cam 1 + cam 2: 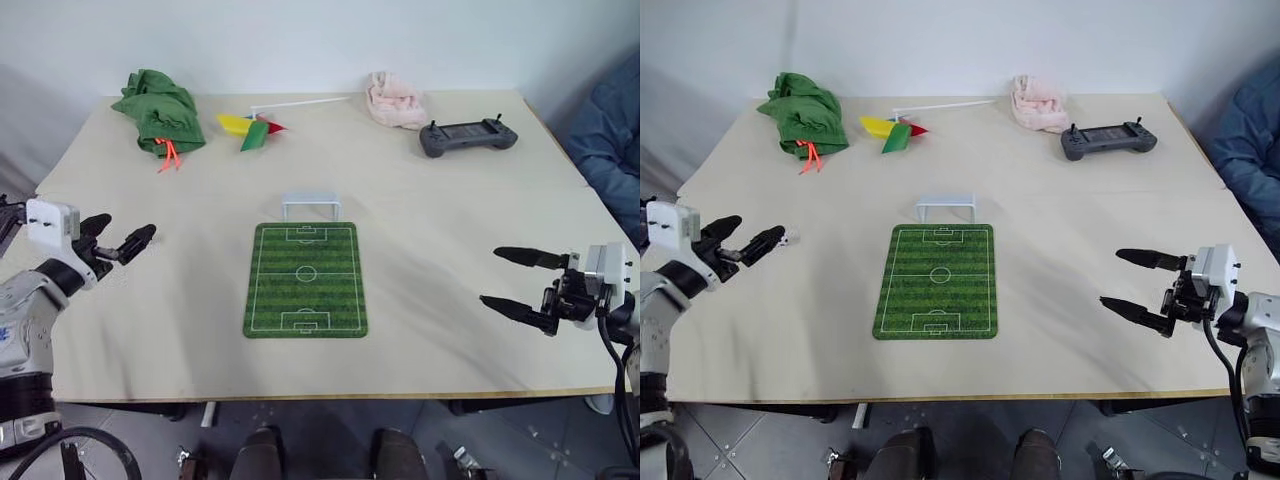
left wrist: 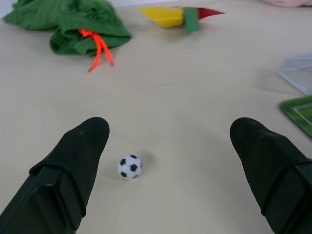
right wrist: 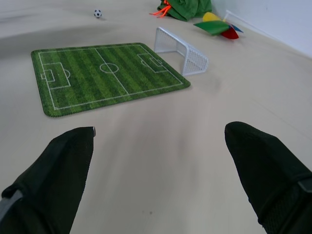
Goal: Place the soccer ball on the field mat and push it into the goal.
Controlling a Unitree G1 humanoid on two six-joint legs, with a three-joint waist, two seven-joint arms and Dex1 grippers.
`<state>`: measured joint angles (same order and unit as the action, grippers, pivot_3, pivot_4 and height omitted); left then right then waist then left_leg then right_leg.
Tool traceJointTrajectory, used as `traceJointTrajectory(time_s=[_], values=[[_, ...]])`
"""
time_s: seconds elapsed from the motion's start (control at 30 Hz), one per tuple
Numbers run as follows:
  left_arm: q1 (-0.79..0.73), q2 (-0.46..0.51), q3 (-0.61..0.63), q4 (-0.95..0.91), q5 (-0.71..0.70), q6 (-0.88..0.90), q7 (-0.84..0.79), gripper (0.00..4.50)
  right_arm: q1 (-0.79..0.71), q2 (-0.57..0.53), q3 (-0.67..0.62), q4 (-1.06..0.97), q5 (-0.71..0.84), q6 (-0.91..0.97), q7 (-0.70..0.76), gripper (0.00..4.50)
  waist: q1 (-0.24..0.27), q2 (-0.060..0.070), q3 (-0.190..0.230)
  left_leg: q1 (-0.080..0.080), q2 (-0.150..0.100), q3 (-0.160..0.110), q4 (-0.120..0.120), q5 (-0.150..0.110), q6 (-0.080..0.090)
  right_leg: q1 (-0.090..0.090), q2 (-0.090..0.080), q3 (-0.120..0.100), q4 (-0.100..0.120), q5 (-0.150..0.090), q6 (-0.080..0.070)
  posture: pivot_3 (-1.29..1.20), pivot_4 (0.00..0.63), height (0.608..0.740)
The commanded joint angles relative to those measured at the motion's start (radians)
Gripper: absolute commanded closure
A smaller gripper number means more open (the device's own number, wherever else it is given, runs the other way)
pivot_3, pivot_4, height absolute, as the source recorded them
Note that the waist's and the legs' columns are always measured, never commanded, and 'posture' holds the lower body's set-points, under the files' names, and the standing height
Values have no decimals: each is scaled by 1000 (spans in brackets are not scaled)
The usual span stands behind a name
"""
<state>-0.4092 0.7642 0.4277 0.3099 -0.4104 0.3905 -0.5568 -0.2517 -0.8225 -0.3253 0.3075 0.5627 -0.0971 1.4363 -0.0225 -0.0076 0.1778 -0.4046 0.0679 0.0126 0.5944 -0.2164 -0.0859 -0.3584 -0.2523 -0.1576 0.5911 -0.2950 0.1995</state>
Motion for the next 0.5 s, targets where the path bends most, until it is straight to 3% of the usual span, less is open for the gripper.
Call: traceJointTrajectory(time_s=[0.03, 0.17, 0.5], values=[[-86, 2, -45, 83, 62, 48, 76, 24, 4, -13, -27, -36, 9, 4, -9, 0, 1, 0, 0, 0, 0, 0, 0, 0, 0, 0, 0, 0, 0, 0, 0, 0, 150, 740], [-170, -17, -74, 205, 109, 57, 146, 24, 26, -16, -35, -53, 8, 10, -17, 0, 0, -1, 0, 0, 0, 0, 0, 0, 0, 0, 0, 0, 0, 0, 0, 0, 150, 740], [-328, -45, -139, 607, 194, -81, 112, 24, 86, -71, -77, -98, 33, 54, 10, 0, 3, -1, 1, 0, 0, 0, 0, 0, 0, 0, 0, 0, -1, 0, 0, 0, 150, 740]])
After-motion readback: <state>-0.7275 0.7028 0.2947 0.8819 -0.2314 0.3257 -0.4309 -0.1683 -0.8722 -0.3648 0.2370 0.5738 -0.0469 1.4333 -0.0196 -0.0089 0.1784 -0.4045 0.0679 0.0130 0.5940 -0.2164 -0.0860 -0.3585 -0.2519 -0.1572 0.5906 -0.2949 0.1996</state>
